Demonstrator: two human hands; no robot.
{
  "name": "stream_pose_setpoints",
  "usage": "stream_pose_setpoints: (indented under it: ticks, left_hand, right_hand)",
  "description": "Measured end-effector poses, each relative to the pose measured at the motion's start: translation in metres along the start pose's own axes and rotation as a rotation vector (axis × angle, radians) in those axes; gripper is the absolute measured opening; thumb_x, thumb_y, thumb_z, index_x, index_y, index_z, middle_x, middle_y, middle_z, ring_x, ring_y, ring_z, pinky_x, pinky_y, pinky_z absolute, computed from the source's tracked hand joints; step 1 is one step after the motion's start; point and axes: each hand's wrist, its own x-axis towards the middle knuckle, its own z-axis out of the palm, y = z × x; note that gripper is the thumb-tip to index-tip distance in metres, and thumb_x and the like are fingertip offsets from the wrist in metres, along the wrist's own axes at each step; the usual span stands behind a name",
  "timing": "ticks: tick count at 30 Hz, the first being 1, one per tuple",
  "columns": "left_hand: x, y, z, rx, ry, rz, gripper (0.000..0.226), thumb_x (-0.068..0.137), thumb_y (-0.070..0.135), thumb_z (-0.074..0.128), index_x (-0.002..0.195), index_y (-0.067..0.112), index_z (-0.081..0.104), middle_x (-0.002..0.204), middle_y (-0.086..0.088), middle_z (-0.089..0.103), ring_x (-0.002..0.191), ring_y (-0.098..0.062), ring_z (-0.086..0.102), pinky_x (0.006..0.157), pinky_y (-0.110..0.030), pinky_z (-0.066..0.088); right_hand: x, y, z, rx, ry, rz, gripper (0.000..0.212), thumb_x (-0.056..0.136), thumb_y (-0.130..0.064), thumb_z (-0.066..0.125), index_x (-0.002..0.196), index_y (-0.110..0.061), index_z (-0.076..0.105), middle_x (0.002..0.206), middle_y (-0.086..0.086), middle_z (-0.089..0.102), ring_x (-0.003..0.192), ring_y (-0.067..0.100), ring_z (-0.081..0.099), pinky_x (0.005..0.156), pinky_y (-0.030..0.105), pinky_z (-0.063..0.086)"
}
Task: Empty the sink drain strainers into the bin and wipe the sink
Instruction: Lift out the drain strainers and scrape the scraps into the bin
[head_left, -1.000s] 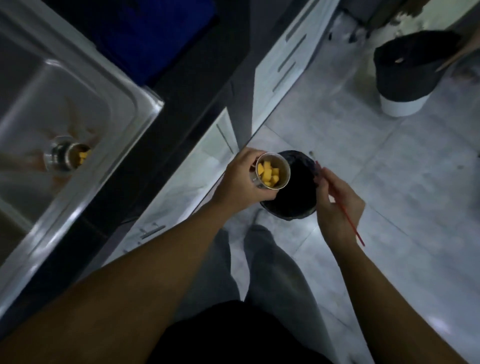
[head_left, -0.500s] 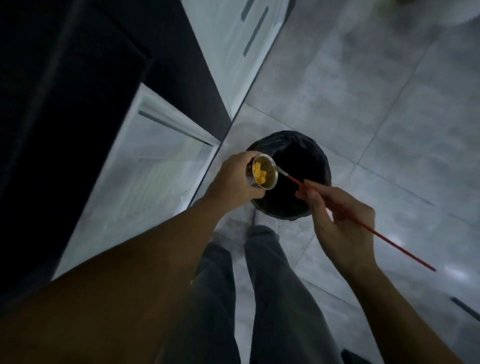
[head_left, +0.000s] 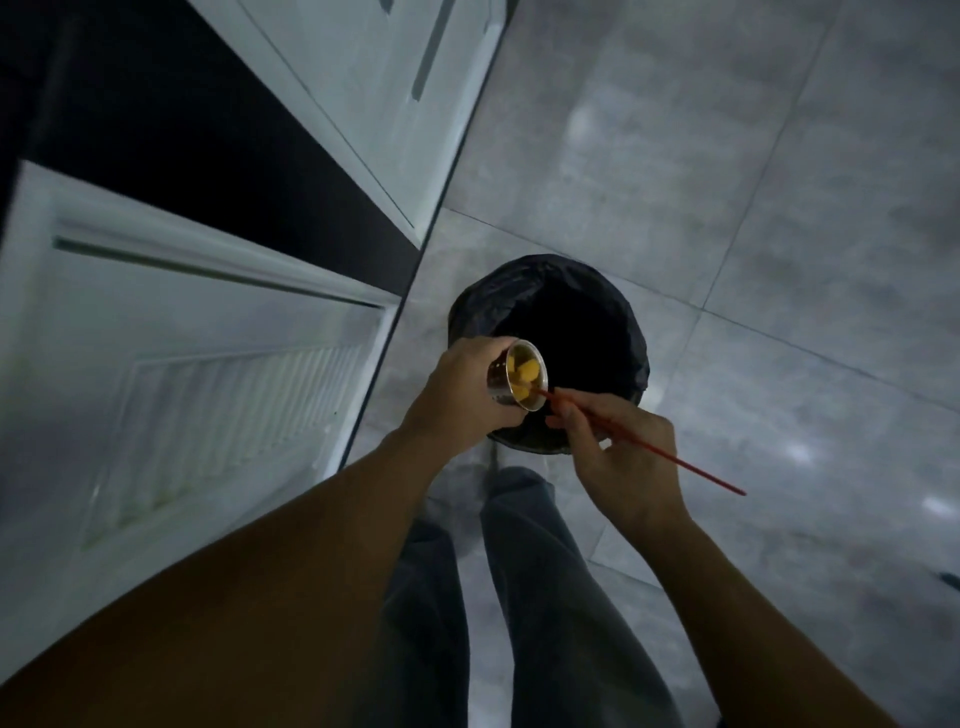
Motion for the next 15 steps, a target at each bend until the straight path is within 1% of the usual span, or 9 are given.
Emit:
stream_pose_setpoints:
  ticks: [3,5,8,10,13,15]
  left_hand:
    - [0.003,0.003,0.002,0.021,-0.004,-0.021,0.074,0.068,0.032,0.088,0.134,0.027,0.056,0.127,-0.001,0.059,0.12,-0.017,0.054,0.099,-0.042,0.054]
    - [0.006,0.004,0.003,0.041,-0.007,-0.03,0.073,0.068,0.03,0.089,0.134,0.027,0.057,0.125,-0.002,0.059,0.119,-0.019,0.054,0.098,-0.043,0.054]
    - [0.011,0.006,0.006,0.069,-0.013,-0.054,0.077,0.067,0.028,0.089,0.136,0.022,0.055,0.128,-0.004,0.058,0.122,-0.02,0.052,0.101,-0.041,0.052]
    - [0.014,0.008,0.009,0.084,-0.02,-0.06,0.078,0.067,0.028,0.09,0.136,0.02,0.055,0.129,-0.004,0.058,0.125,-0.02,0.05,0.101,-0.04,0.051]
    - [0.018,0.013,0.012,0.105,-0.035,-0.054,0.077,0.066,0.027,0.091,0.134,0.021,0.057,0.13,-0.003,0.056,0.124,-0.02,0.05,0.102,-0.041,0.05]
    - [0.019,0.013,0.014,0.128,-0.045,-0.056,0.075,0.065,0.026,0.091,0.132,0.02,0.058,0.13,-0.001,0.055,0.122,-0.019,0.052,0.1,-0.04,0.051]
  right_hand:
    - [-0.002,0.008,-0.009,0.009,0.033,0.01,0.02,0.095,-0.012,0.067,0.113,-0.015,0.074,0.101,0.001,0.076,0.088,0.003,0.071,0.083,0.006,0.052]
    - [-0.003,0.011,-0.015,0.026,0.048,0.004,0.021,0.093,-0.011,0.069,0.113,-0.014,0.075,0.099,0.001,0.076,0.087,0.005,0.071,0.081,0.003,0.049]
    - [-0.003,0.015,-0.016,0.078,0.033,0.008,0.023,0.093,-0.009,0.065,0.112,-0.016,0.075,0.099,-0.003,0.076,0.091,0.004,0.07,0.08,0.0,0.046]
    - [-0.001,0.016,-0.012,0.131,-0.006,0.031,0.025,0.095,-0.009,0.059,0.112,-0.017,0.075,0.102,-0.003,0.075,0.091,0.003,0.071,0.081,0.003,0.049]
    - [0.005,0.018,-0.004,0.188,-0.075,0.084,0.029,0.098,-0.007,0.051,0.112,-0.017,0.074,0.103,0.0,0.074,0.091,0.006,0.072,0.086,0.02,0.058]
    - [0.01,0.02,-0.002,0.163,-0.083,0.089,0.027,0.099,-0.008,0.051,0.111,-0.016,0.074,0.103,0.001,0.072,0.091,0.009,0.071,0.086,0.028,0.061]
